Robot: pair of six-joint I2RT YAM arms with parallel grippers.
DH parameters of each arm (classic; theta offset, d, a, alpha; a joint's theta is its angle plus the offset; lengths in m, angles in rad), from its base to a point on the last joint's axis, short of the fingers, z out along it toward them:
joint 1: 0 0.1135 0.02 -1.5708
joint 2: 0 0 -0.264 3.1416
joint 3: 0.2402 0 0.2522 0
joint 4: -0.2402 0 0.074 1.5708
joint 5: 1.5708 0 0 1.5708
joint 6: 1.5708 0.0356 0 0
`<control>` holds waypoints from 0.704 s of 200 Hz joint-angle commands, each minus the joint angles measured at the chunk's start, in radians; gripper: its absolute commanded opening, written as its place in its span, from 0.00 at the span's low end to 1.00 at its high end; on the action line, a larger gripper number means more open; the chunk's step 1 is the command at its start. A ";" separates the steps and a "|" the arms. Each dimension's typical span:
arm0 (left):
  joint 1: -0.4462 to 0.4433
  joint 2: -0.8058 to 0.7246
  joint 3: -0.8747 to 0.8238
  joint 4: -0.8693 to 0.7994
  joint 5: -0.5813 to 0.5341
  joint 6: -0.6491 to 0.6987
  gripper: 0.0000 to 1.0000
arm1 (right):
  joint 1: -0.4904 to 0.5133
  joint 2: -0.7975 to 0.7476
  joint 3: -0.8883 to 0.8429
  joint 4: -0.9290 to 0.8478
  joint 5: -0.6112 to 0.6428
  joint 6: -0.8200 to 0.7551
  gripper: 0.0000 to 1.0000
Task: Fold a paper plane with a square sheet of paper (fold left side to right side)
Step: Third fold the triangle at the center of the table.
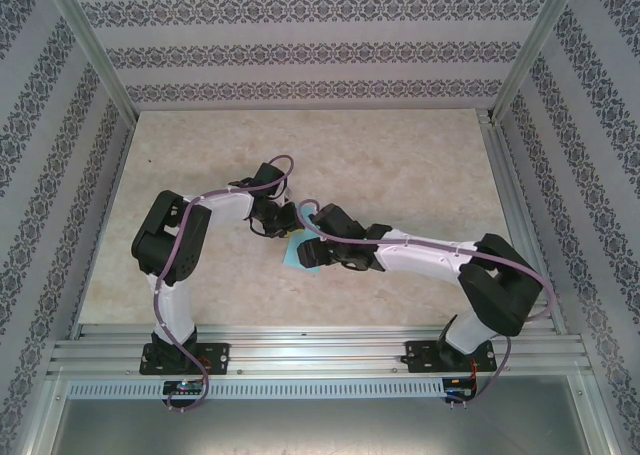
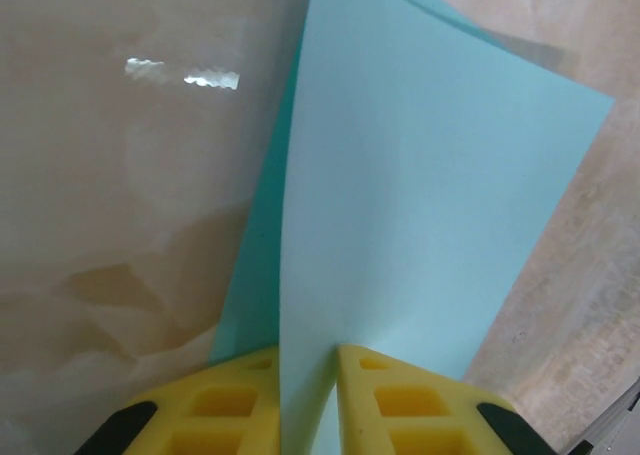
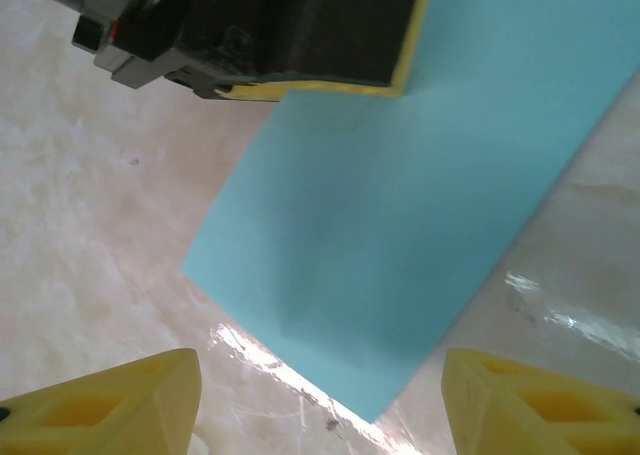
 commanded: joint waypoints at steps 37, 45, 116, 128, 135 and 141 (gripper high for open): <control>0.010 -0.017 -0.004 0.032 -0.014 -0.011 0.17 | 0.068 0.149 0.122 0.053 -0.017 -0.114 0.70; 0.009 -0.017 -0.004 0.031 -0.013 -0.009 0.17 | 0.073 0.164 0.131 0.053 -0.017 -0.127 0.70; 0.010 -0.024 -0.001 0.026 -0.014 -0.021 0.17 | 0.097 0.215 0.122 0.021 -0.027 -0.143 0.71; 0.009 -0.029 -0.003 0.024 -0.016 -0.028 0.17 | 0.097 0.191 0.119 0.008 -0.005 -0.150 0.72; 0.008 -0.033 -0.005 0.024 -0.019 -0.033 0.18 | 0.097 0.182 0.114 0.013 -0.009 -0.152 0.74; 0.008 -0.036 -0.006 0.025 -0.018 -0.036 0.18 | 0.096 0.184 0.110 0.021 -0.022 -0.154 0.74</control>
